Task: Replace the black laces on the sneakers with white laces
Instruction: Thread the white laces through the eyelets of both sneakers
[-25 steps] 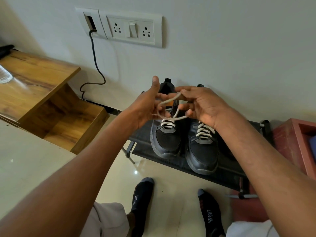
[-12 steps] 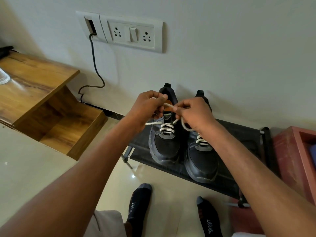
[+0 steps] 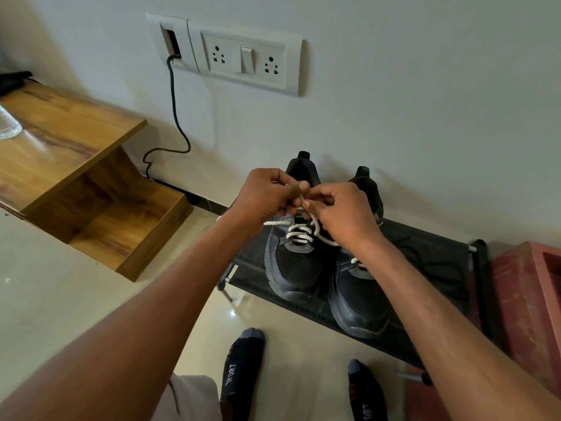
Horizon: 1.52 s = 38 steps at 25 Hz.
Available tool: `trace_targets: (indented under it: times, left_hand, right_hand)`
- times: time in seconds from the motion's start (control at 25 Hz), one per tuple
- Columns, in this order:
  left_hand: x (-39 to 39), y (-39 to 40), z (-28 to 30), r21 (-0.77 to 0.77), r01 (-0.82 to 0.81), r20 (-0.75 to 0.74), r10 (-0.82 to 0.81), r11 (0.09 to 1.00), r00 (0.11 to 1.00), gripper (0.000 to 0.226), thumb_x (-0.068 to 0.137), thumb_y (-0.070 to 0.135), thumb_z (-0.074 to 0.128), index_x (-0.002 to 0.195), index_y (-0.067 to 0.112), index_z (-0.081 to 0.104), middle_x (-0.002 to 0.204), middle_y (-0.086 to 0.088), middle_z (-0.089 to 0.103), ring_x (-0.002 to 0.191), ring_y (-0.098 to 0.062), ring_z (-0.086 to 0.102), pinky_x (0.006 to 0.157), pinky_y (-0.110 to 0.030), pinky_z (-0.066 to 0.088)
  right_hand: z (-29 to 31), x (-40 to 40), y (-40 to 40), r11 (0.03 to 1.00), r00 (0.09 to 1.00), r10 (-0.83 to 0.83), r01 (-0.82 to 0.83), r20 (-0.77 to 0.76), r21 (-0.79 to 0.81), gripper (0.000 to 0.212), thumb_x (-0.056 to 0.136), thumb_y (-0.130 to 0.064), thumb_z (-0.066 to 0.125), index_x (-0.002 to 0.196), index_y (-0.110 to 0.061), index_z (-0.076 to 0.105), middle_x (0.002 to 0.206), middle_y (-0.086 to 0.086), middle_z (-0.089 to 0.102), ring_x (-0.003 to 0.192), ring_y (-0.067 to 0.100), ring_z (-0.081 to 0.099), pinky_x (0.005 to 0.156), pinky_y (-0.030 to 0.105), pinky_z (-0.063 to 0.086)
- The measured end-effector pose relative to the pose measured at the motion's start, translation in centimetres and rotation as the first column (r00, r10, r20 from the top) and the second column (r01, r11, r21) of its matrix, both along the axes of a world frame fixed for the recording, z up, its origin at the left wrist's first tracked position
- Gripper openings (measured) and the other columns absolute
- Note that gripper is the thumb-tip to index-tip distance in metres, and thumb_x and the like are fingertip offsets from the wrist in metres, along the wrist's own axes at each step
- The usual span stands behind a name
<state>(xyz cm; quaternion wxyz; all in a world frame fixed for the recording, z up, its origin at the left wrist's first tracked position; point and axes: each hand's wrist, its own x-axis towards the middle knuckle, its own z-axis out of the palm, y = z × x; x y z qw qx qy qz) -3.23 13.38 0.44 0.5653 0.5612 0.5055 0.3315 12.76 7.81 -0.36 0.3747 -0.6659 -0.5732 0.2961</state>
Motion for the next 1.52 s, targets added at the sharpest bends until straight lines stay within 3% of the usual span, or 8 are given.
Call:
trace_targets:
  times: [0.2, 0.36, 0.52, 0.6, 0.84, 1.2, 1.44, 1.52]
  left_hand:
    - [0.1, 0.4, -0.3, 0.01, 0.053, -0.07, -0.052, 0.999, 0.996, 0.017, 0.102, 0.009, 0.065, 0.104, -0.007, 0.068, 0.078, -0.015, 0.076, 0.063, -0.022, 0.07, 0.058, -0.027, 0.054]
    - [-0.1, 0.7, -1.1, 0.129, 0.086, -0.288, -0.046, 0.988, 0.956, 0.013, 0.103, 0.006, 0.057, 0.104, 0.006, 0.07, 0.071, -0.007, 0.073, 0.053, -0.014, 0.064, 0.051, -0.021, 0.047]
    - [-1.2, 0.5, -1.7, 0.268, 0.323, -0.635, -0.086, 0.908, 0.768, 0.052, 0.093, -0.002, 0.057, 0.123, 0.039, 0.073, 0.102, 0.013, 0.073, 0.079, 0.002, 0.064, 0.065, -0.018, 0.05]
    - [-1.4, 0.4, -1.7, 0.255, 0.37, -0.654, -0.123, 0.893, 0.747, 0.051, 0.097, 0.0, 0.059, 0.128, 0.039, 0.069, 0.111, 0.011, 0.069, 0.093, -0.008, 0.063, 0.068, -0.016, 0.045]
    - [-1.8, 0.7, -1.7, 0.243, 0.325, -0.634, -0.104, 0.914, 0.766, 0.05, 0.091, -0.005, 0.057, 0.115, 0.037, 0.069, 0.093, -0.004, 0.07, 0.085, -0.023, 0.064, 0.063, -0.034, 0.049]
    - [-2.7, 1.1, -1.9, 0.208, 0.3, -0.54, -0.146, 0.931, 0.829, 0.045, 0.095, 0.0, 0.061, 0.113, 0.04, 0.072, 0.099, -0.009, 0.071, 0.097, -0.028, 0.067, 0.09, -0.05, 0.057]
    - [-3.1, 1.2, -2.3, 0.192, 0.297, -0.511, -0.163, 0.935, 0.844, 0.049, 0.094, -0.001, 0.062, 0.118, 0.041, 0.07, 0.104, -0.003, 0.069, 0.1, -0.022, 0.067, 0.091, -0.043, 0.058]
    - [-3.1, 1.1, -2.3, 0.194, 0.321, -0.507, -0.186, 0.927, 0.842, 0.049, 0.095, -0.002, 0.063, 0.123, 0.038, 0.069, 0.108, 0.002, 0.067, 0.103, -0.018, 0.066, 0.092, -0.038, 0.057]
  right_hand:
    - [-0.4, -0.4, 0.5, 1.0, 0.993, 0.008, -0.007, 0.117, -0.007, 0.014, 0.1, -0.021, 0.067, 0.101, -0.024, 0.08, 0.07, -0.01, 0.068, 0.061, 0.003, 0.064, 0.064, 0.021, 0.053]
    - [-0.9, -0.5, 1.0, 1.0, 0.979, -0.002, 0.008, 0.206, -0.027, 0.012, 0.099, -0.026, 0.071, 0.105, -0.027, 0.082, 0.084, -0.007, 0.074, 0.07, 0.01, 0.068, 0.071, 0.031, 0.058]
    - [-1.0, -0.7, 0.7, 0.995, 0.903, 0.062, -0.023, 0.425, -0.095, 0.024, 0.102, -0.023, 0.062, 0.119, -0.03, 0.077, 0.1, 0.0, 0.076, 0.08, 0.022, 0.069, 0.076, 0.036, 0.059]
    - [-0.9, -0.9, 0.5, 0.997, 0.875, 0.051, -0.015, 0.481, -0.079, 0.022, 0.101, -0.026, 0.064, 0.117, -0.031, 0.077, 0.102, 0.001, 0.076, 0.085, 0.024, 0.071, 0.079, 0.04, 0.062]
    - [-0.7, -2.0, 0.5, 0.996, 0.814, -0.04, 0.076, 0.58, -0.037, 0.016, 0.097, -0.029, 0.067, 0.106, -0.029, 0.08, 0.092, 0.003, 0.074, 0.08, 0.028, 0.069, 0.07, 0.037, 0.059]
    - [-1.2, -2.9, 0.9, 0.989, 0.815, -0.09, 0.141, 0.572, -0.045, 0.01, 0.094, -0.027, 0.071, 0.097, -0.026, 0.08, 0.085, 0.0, 0.069, 0.069, 0.023, 0.059, 0.062, 0.032, 0.049]
    - [-1.9, -2.6, 1.0, 0.99, 0.929, -0.052, 0.097, 0.366, -0.107, 0.016, 0.093, -0.028, 0.07, 0.101, -0.034, 0.082, 0.09, -0.007, 0.077, 0.077, 0.019, 0.069, 0.069, 0.037, 0.061]
    - [-2.1, -2.7, 0.7, 0.991, 0.895, -0.064, 0.108, 0.441, -0.074, 0.017, 0.095, -0.028, 0.068, 0.103, -0.033, 0.082, 0.088, -0.005, 0.076, 0.075, 0.021, 0.069, 0.065, 0.035, 0.059]
